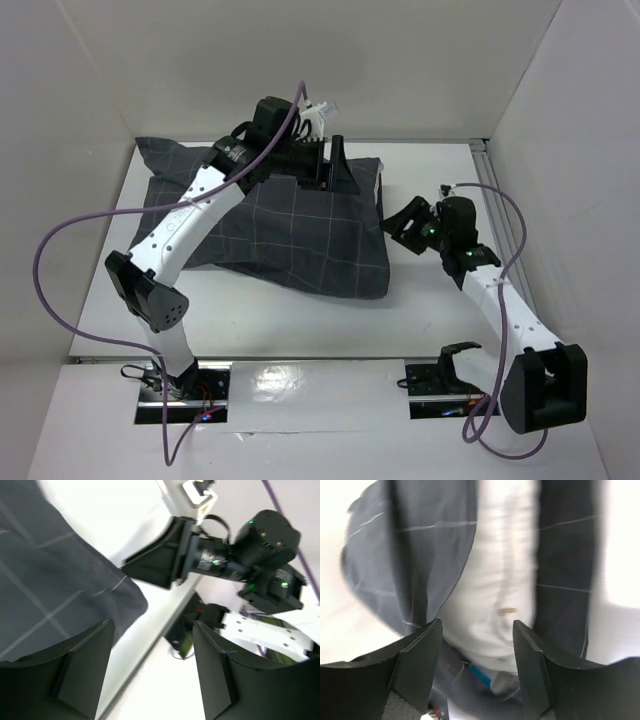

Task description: Put the pillow into the pillowcase

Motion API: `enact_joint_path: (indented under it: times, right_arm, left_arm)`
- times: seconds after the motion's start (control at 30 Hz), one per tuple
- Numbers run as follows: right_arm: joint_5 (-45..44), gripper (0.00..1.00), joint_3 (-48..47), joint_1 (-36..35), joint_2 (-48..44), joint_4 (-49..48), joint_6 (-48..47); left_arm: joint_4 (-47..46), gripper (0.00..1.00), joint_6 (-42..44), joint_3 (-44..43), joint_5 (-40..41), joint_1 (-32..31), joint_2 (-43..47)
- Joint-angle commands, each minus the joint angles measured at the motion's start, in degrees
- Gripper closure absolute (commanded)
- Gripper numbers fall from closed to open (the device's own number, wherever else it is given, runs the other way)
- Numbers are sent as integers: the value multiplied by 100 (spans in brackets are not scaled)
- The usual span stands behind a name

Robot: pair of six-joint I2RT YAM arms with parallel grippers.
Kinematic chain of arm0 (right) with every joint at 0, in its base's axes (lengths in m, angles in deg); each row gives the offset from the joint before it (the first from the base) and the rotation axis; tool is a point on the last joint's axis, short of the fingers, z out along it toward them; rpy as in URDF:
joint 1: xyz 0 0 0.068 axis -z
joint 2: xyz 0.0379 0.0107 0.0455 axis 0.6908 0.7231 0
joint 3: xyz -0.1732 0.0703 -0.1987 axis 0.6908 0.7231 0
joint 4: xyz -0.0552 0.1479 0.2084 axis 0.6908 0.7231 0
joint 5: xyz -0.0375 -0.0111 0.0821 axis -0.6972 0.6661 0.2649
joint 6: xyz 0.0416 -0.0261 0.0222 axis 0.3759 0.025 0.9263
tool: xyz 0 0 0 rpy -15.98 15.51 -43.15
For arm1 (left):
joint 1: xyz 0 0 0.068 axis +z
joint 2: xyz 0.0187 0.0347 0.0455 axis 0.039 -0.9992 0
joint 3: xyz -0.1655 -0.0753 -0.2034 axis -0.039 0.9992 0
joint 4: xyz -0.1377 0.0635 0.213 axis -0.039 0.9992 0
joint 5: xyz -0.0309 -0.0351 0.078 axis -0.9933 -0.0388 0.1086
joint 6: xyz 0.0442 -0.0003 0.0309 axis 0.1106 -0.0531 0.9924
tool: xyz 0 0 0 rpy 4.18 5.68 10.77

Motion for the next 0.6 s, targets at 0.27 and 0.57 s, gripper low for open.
enact_joint_path:
  times: [0.27,0.57]
  right_arm:
    - [-90,47,-1203,440,1323,315,-711]
    - [647,44,-1916,748,2361,-669,-473]
  left_arm:
    - [889,22,352,-1739,1573,-199,-1407]
    - [889,27,414,-1768,2567,-384,-1769]
